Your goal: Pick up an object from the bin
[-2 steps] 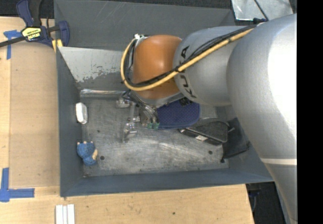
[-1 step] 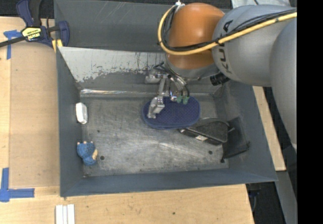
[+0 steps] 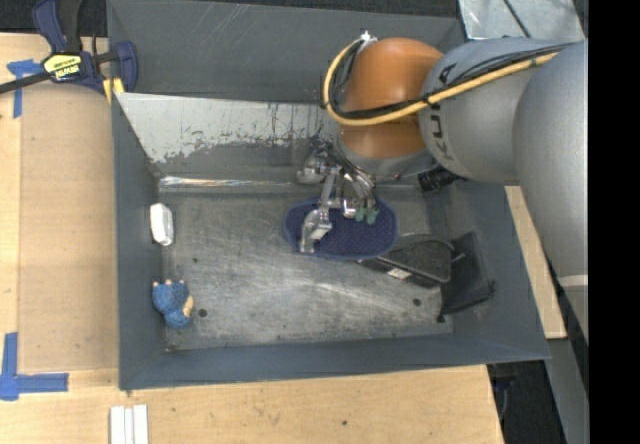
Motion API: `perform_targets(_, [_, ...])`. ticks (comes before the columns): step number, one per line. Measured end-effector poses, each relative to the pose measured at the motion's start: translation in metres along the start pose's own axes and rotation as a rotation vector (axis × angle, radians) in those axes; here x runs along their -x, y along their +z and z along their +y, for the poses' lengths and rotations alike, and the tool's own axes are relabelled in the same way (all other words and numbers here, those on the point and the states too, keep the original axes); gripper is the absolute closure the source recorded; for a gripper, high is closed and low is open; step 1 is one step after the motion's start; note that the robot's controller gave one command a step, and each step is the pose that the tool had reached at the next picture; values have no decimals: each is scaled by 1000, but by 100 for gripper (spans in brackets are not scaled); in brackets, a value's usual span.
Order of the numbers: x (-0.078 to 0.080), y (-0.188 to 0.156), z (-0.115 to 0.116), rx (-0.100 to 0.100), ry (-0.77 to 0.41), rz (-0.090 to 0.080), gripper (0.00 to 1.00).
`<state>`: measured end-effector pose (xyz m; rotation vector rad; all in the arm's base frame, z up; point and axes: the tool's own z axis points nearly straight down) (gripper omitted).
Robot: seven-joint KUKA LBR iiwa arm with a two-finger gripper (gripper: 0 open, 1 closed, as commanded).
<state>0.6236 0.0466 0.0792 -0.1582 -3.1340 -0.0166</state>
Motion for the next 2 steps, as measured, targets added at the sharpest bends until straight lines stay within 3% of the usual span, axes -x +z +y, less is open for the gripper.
perform_targets(1, [2,-4,0,-3,-4,-8,100])
perform_targets(2, [-22,-141,-68,-13,-146,-15,100])
